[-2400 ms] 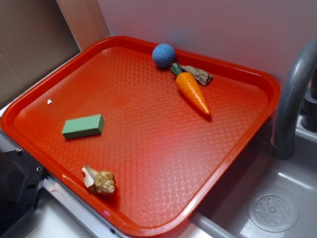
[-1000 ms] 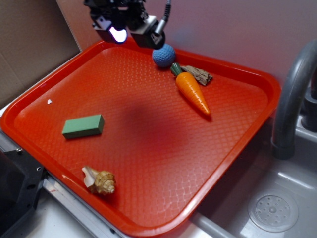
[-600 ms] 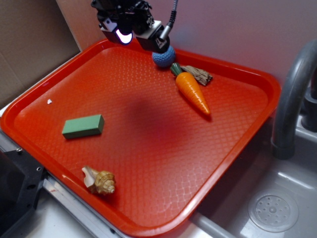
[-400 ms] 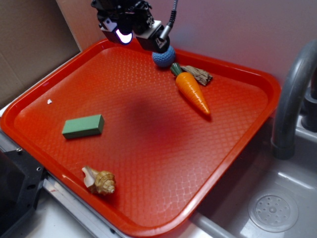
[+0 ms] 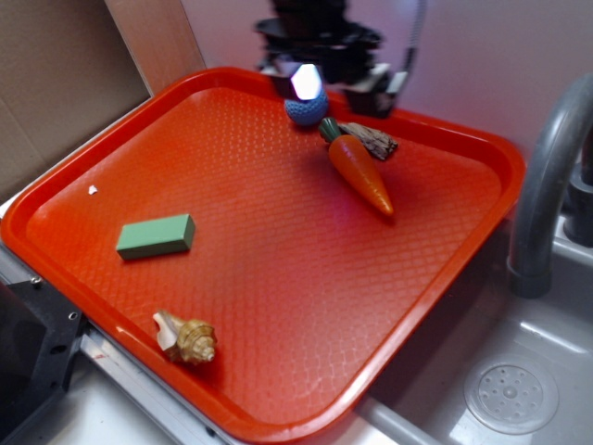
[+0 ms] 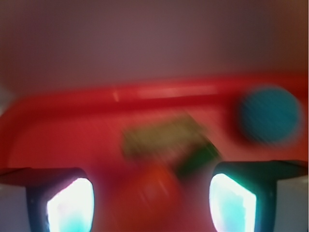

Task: Grab the wood chip.

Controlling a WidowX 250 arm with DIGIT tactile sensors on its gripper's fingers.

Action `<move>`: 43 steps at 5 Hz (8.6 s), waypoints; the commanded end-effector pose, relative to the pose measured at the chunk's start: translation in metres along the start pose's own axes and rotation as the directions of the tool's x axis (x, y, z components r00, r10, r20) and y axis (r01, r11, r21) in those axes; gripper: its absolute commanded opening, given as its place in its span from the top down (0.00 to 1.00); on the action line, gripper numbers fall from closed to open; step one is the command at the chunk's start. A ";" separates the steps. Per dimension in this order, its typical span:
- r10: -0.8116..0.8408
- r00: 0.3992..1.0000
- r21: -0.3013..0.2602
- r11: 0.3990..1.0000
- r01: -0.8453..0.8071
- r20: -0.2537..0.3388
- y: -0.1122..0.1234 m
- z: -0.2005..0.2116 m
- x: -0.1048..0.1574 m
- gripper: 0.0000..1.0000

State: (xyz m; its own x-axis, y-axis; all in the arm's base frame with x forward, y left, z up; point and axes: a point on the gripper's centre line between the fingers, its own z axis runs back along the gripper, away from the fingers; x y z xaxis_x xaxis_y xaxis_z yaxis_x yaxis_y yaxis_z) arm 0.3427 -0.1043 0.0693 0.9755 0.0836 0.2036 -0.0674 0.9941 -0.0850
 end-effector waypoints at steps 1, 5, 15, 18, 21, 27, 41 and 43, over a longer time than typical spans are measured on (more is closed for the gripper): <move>-0.026 0.989 0.006 1.000 0.025 0.146 -0.025 -0.014 0.010 0.00; 0.055 0.997 0.024 0.998 -0.056 0.045 -0.008 -0.003 -0.032 0.00; 0.557 0.819 0.054 0.821 -0.568 0.136 0.072 -0.022 -0.016 0.00; 0.490 0.851 -0.052 0.870 -0.489 0.187 0.053 0.023 -0.040 0.00; 0.610 0.782 0.011 0.787 -0.616 0.132 0.070 -0.017 -0.003 0.00; 0.611 0.786 0.112 0.778 -0.618 0.092 0.084 -0.029 -0.029 0.00; 0.325 0.945 -0.010 0.946 -0.325 0.026 0.076 -0.001 -0.043 0.00; 0.315 0.949 0.037 0.949 -0.314 -0.011 0.058 -0.023 -0.052 0.00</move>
State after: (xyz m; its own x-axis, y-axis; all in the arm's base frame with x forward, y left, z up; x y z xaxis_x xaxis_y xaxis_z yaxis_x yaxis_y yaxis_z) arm 0.2887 -0.0507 0.0241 0.9038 0.4072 0.1313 -0.3979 0.9128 -0.0922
